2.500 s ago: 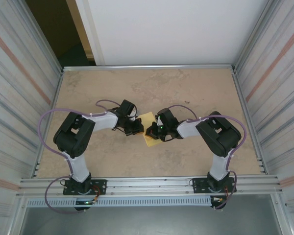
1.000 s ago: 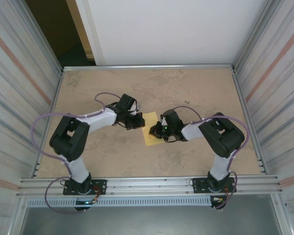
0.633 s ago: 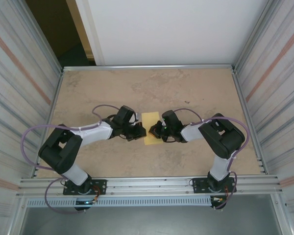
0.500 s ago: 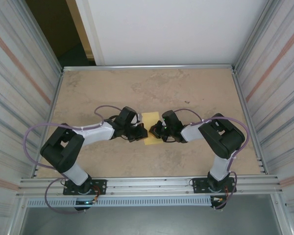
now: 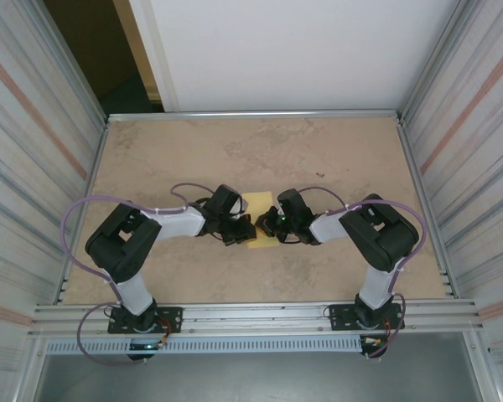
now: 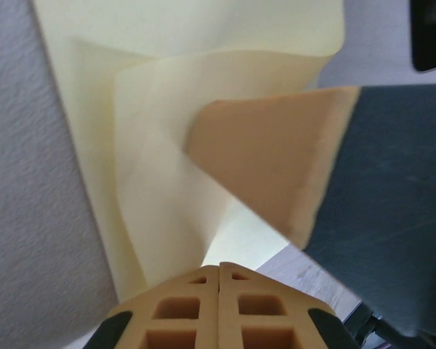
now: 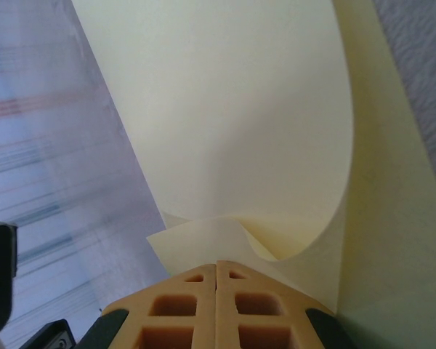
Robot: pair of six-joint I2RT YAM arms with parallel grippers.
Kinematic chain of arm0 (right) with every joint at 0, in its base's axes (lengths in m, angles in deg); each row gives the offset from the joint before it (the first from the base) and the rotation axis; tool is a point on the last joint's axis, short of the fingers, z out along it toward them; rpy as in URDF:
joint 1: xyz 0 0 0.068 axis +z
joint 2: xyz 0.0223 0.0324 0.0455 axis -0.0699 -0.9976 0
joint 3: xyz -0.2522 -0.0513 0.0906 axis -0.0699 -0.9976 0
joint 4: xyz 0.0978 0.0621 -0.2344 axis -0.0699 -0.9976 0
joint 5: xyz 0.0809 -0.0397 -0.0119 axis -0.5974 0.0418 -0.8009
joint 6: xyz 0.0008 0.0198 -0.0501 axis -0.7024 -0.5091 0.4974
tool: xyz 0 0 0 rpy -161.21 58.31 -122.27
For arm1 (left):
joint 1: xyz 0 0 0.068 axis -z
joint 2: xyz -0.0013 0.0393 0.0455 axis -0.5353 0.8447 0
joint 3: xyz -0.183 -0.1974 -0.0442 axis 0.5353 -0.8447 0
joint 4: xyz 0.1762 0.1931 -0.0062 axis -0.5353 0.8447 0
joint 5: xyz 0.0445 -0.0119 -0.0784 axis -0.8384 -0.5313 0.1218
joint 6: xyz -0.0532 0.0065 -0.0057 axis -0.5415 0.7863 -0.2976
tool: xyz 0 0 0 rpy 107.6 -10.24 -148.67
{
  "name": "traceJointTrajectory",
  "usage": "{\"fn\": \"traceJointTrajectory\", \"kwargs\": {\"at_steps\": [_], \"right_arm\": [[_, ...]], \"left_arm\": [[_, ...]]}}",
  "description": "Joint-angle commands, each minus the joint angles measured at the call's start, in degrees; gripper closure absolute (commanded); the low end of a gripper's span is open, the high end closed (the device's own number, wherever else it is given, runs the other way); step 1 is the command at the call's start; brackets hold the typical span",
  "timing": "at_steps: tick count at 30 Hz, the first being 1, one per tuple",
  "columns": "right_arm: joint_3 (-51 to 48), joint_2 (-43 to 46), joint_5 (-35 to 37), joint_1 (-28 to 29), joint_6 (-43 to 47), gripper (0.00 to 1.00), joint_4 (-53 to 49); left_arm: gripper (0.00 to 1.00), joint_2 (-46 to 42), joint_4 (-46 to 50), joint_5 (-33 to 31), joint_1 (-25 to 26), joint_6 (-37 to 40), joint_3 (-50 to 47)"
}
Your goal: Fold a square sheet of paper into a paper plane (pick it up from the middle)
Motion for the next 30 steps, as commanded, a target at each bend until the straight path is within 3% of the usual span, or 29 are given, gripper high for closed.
{"fn": "traceJointTrajectory", "kwargs": {"at_steps": [1, 30], "right_arm": [[-2.38, -3.12, 4.22, -0.16, -0.1, 1.0, -6.92], [-2.97, -4.61, 4.79, -0.55, 0.01, 1.0, -8.26]], "left_arm": [[0.97, 0.16, 1.99, -0.4, 0.4, 1.3, 1.69], [0.98, 2.64, 10.52, -5.88, 1.36, 7.73, 4.09]]}}
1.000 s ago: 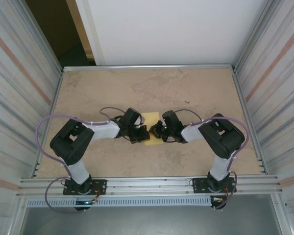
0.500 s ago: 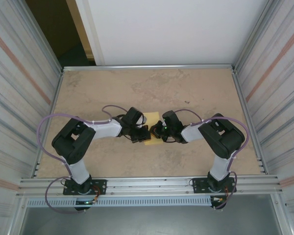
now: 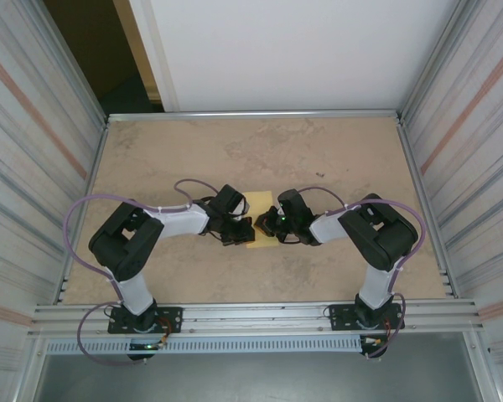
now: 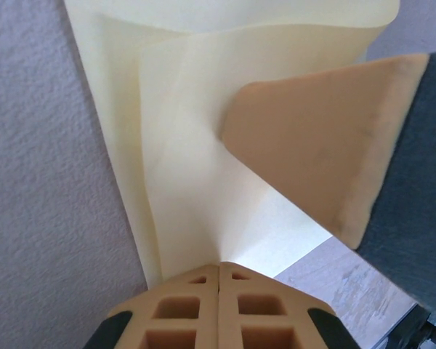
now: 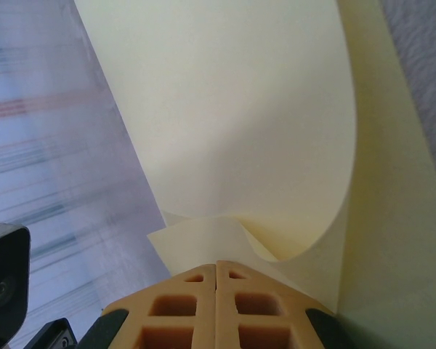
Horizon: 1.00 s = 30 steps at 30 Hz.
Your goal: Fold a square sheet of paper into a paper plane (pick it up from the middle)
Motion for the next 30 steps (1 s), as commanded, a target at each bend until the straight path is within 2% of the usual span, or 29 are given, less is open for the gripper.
{"fn": "traceJointTrajectory", "kwargs": {"at_steps": [1, 13, 23, 30], "right_arm": [[-2.58, -4.21, 4.88, -0.5, -0.02, 1.0, -9.84], [-2.92, -4.65, 4.73, -0.82, 0.54, 1.0, -10.52], [-2.93, -4.5, 4.54, -0.62, 0.57, 1.0, -10.18], [-2.71, -4.21, 4.44, -0.54, 0.59, 1.0, -10.18]], "left_arm": [[0.98, 1.34, 3.09, -1.53, 0.3, 2.07, 1.32], [1.0, -0.1, 5.61, -1.71, 0.17, 4.02, -1.83], [1.0, -9.26, 9.2, -1.93, -0.59, 4.59, -6.88], [1.0, -11.78, 1.17, 0.94, -1.99, 1.2, -5.02]]}}
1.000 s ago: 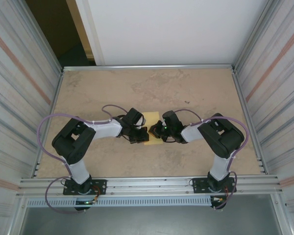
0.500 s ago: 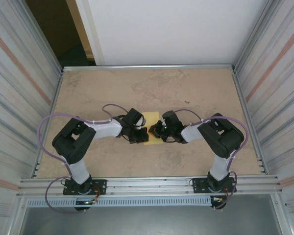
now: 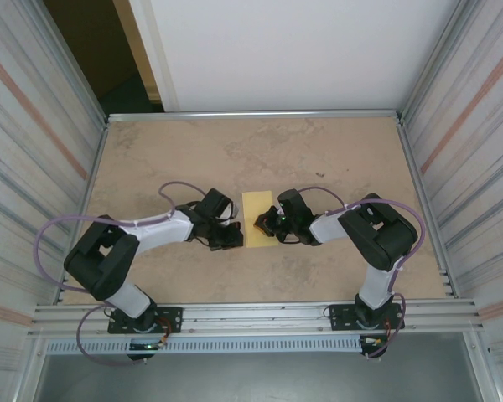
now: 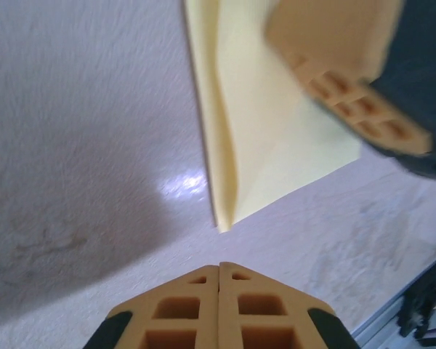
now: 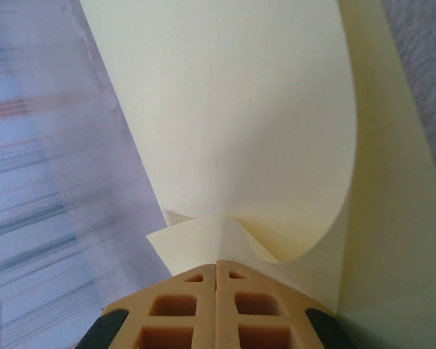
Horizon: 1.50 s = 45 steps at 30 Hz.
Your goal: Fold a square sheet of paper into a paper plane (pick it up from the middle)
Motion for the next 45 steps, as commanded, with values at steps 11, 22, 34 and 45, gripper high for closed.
{"fn": "traceJointTrajectory", "kwargs": {"at_steps": [11, 22, 34, 45], "right_arm": [[-1.67, -4.03, 3.43, -0.52, 1.0, 1.0, -10.08], [-0.31, -1.81, 1.35, -0.96, 2.41, 1.0, -10.42], [8.77, 9.17, -0.18, -2.15, 23.54, 1.0, -28.0], [11.02, 2.84, -6.22, -0.31, 27.14, 1.0, -27.27]], "left_arm": [[1.0, 8.29, -6.85, 2.68, 0.27, -2.24, 6.88], [1.0, 12.22, -3.9, -0.43, 0.26, -1.48, 5.21], [1.0, 12.71, -2.95, -2.01, 0.27, -1.13, 2.9], [1.0, 12.02, -2.54, -2.1, 0.26, -1.1, 3.41]]}}
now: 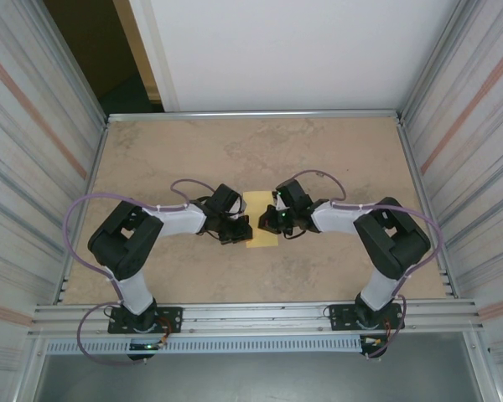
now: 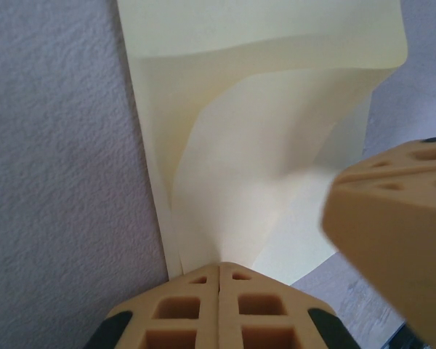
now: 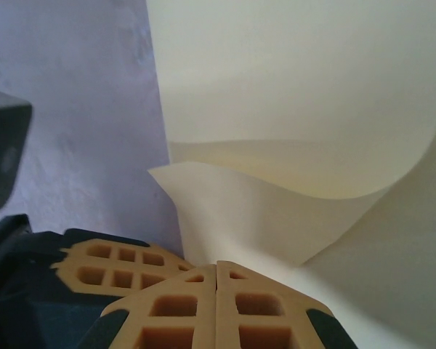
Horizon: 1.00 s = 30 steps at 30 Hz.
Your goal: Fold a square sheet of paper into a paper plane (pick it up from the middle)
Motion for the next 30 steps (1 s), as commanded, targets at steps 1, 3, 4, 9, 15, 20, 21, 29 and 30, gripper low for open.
{"fn": "traceJointTrajectory", "kwargs": {"at_steps": [1, 3, 4, 9, 15, 20, 21, 29, 30], "right_arm": [[2.38, -2.69, -2.94, 0.54, 2.99, 1.0, -1.14], [3.15, -3.69, -3.49, 0.54, 3.3, 1.0, -1.24], [3.31, -4.03, -3.58, 0.52, 3.28, 1.0, -1.2], [2.65, -5.4, -2.5, 0.11, 2.55, 1.0, -1.52], [0.78, -7.02, -0.87, -0.25, 1.3, 1.0, -1.98], [0.02, -7.64, -0.75, -0.33, 0.62, 1.0, -1.24], [0.0, -7.71, -0.77, -0.25, 0.54, 1.0, -1.14], [0.13, -7.39, -1.94, -0.48, 0.69, 1.0, -0.48], [0.13, -7.38, -2.08, -0.51, 0.95, 1.0, -0.46]], "left_arm": [[1.0, 0.58, 4.61, -3.06, 0.43, 1.03, -1.53], [1.0, 0.46, 4.73, -3.06, 0.39, 1.05, -1.42], [1.0, 0.44, 4.75, -2.98, 0.37, 1.04, -1.28], [1.0, -0.51, 5.27, -2.77, 0.37, 1.31, -0.7], [1.0, -4.95, 2.06, -0.13, 0.38, 1.29, -0.59], [1.0, -5.28, -3.13, 2.42, 0.65, -0.17, -2.61], [1.0, -4.9, -3.16, 2.58, 0.77, -0.18, -2.6], [1.0, -1.1, -0.1, 0.12, 1.03, -0.44, -2.72], [1.0, -0.93, -0.14, -0.2, 0.86, -0.5, -3.1]]}}
